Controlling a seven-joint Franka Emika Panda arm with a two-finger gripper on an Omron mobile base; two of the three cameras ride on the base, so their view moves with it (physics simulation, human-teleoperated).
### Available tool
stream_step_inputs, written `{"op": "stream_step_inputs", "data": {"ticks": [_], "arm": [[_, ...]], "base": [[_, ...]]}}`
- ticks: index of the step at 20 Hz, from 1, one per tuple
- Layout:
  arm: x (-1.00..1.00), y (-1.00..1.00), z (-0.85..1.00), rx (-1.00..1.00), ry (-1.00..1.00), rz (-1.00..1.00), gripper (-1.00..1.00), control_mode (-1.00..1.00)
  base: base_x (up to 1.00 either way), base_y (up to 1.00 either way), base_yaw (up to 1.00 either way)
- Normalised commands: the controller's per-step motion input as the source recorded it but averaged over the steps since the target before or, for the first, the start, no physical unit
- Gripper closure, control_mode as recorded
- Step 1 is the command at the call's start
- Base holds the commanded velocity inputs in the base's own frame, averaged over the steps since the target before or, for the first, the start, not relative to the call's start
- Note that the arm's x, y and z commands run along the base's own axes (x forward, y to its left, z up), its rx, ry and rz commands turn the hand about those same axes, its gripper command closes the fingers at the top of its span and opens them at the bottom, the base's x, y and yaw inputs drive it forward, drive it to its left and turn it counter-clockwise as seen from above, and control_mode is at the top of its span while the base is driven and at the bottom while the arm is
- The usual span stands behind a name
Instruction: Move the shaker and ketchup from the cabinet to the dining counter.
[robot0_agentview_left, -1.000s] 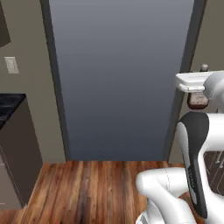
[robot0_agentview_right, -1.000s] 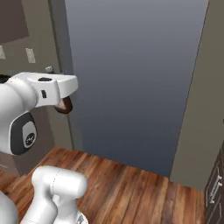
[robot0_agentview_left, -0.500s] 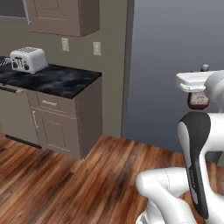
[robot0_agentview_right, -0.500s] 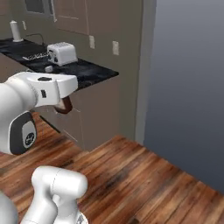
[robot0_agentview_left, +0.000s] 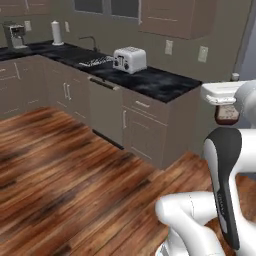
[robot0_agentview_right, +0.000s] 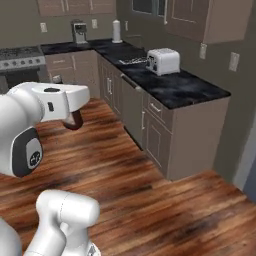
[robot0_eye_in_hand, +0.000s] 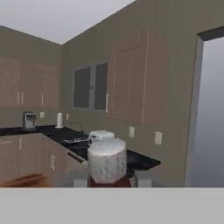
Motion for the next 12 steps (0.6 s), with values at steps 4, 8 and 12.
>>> {"op": "stream_step_inputs", "data": {"ticks": [4, 8, 12], "arm": [[0.0, 0.0, 0.0, 0.0, 0.0, 0.0, 1.0, 1.0], [0.0, 0.0, 0.0, 0.0, 0.0, 0.0, 1.0, 1.0], [0.0, 0.0, 0.0, 0.0, 0.0, 0.0, 1.0, 1.0]], "base": [[0.0, 0.79, 0.6], [0.0, 0.74, 0.6], [0.0, 0.54, 0.6]]}}
